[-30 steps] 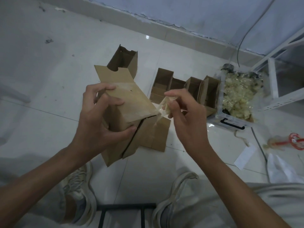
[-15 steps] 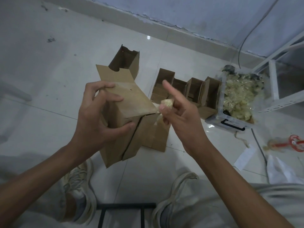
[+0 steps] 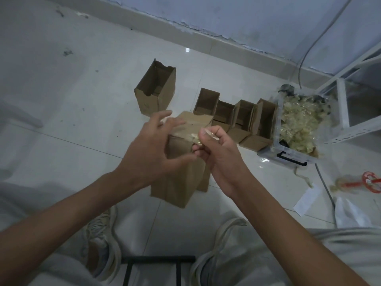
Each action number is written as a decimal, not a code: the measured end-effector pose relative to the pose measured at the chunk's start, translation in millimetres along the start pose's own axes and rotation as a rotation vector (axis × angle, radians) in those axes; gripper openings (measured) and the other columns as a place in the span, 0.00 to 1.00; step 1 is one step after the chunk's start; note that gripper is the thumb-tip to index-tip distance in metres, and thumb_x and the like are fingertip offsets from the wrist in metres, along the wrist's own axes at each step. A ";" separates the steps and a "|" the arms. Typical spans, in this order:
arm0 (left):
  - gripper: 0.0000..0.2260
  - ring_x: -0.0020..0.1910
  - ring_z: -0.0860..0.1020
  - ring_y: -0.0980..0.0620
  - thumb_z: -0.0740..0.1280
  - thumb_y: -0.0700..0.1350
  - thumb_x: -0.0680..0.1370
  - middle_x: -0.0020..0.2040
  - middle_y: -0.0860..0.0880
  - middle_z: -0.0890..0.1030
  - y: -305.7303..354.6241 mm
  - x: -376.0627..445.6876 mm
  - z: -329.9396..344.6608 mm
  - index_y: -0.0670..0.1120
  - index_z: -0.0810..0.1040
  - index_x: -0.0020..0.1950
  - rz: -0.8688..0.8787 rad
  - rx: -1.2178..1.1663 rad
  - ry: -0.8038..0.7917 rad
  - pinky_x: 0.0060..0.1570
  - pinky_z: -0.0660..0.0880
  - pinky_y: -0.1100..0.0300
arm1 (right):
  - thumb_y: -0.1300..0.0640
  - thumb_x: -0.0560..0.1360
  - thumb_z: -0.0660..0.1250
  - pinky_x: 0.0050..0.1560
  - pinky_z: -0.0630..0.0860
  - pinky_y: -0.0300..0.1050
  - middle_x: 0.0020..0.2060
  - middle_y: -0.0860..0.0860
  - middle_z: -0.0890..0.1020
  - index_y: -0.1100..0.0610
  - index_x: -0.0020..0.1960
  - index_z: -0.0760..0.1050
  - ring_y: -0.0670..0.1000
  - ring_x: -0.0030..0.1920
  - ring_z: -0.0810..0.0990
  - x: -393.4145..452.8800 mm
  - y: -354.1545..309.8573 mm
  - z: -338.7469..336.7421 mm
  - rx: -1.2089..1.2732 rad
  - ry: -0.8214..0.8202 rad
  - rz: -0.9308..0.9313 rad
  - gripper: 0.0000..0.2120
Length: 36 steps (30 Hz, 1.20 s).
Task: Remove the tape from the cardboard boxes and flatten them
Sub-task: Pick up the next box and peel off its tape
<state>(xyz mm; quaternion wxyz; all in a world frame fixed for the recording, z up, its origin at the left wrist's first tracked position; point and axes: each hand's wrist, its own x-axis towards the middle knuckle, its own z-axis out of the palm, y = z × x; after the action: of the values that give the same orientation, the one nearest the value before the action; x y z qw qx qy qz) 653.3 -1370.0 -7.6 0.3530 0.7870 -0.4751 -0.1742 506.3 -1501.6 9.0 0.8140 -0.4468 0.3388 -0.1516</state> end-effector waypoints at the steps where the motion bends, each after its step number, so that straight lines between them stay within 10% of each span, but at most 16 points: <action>1: 0.38 0.72 0.69 0.46 0.69 0.73 0.68 0.78 0.50 0.65 1.0 0.7 4.0 0.57 0.72 0.74 0.029 0.075 -0.028 0.62 0.76 0.48 | 0.56 0.81 0.70 0.47 0.81 0.40 0.43 0.57 0.82 0.60 0.59 0.75 0.50 0.42 0.81 -1.0 0.3 2.5 -0.001 -0.023 0.000 0.10; 6: 0.33 0.64 0.74 0.44 0.70 0.70 0.69 0.68 0.49 0.77 -5.8 8.2 7.7 0.54 0.77 0.69 0.079 0.201 0.004 0.55 0.81 0.42 | 0.58 0.82 0.70 0.49 0.83 0.44 0.45 0.57 0.85 0.61 0.57 0.77 0.53 0.44 0.84 -2.7 -5.3 4.5 -0.191 0.017 -0.121 0.08; 16: 0.29 0.59 0.78 0.41 0.66 0.68 0.70 0.61 0.48 0.83 -6.2 4.8 4.7 0.52 0.81 0.65 0.116 0.389 -0.012 0.54 0.77 0.38 | 0.61 0.78 0.74 0.32 0.61 0.38 0.40 0.53 0.78 0.58 0.46 0.79 0.46 0.34 0.67 4.4 22.4 3.2 -1.590 0.378 -1.023 0.04; 21: 0.29 0.60 0.77 0.40 0.70 0.65 0.69 0.60 0.47 0.83 -13.9 6.1 6.4 0.50 0.82 0.63 0.106 0.485 -0.051 0.53 0.74 0.39 | 0.54 0.83 0.67 0.41 0.76 0.39 0.47 0.49 0.83 0.56 0.53 0.84 0.46 0.43 0.79 12.4 23.9 9.0 -1.174 0.186 -0.754 0.08; 26: 0.30 0.58 0.77 0.42 0.70 0.64 0.66 0.58 0.47 0.83 -18.7 6.8 2.3 0.48 0.82 0.62 0.135 0.527 -0.074 0.52 0.73 0.43 | 0.53 0.78 0.75 0.52 0.83 0.56 0.53 0.51 0.83 0.53 0.60 0.79 0.53 0.51 0.84 8.5 -2.6 4.8 -0.624 -0.032 0.068 0.12; 32: 0.29 0.60 0.75 0.46 0.68 0.65 0.68 0.60 0.50 0.82 -17.4 8.5 0.3 0.50 0.81 0.64 0.109 0.446 -0.165 0.57 0.72 0.42 | 0.49 0.77 0.76 0.45 0.81 0.43 0.44 0.49 0.84 0.53 0.51 0.81 0.48 0.44 0.82 9.2 12.2 8.1 -0.904 0.043 -0.159 0.10; 36: 0.31 0.60 0.71 0.54 0.68 0.66 0.67 0.61 0.54 0.81 -10.5 10.0 -4.1 0.54 0.80 0.66 0.014 0.209 -0.132 0.60 0.74 0.45 | 0.54 0.82 0.71 0.40 0.76 0.42 0.41 0.53 0.83 0.60 0.50 0.78 0.49 0.39 0.79 4.8 9.6 5.4 -0.446 0.005 -0.102 0.09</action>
<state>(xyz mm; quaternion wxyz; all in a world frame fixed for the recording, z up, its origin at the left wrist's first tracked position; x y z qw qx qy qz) 667.3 -1374.0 -11.8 0.2380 0.8031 -0.5183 -0.1727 512.9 -1495.6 1.1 0.6854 -0.6320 0.3429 -0.1147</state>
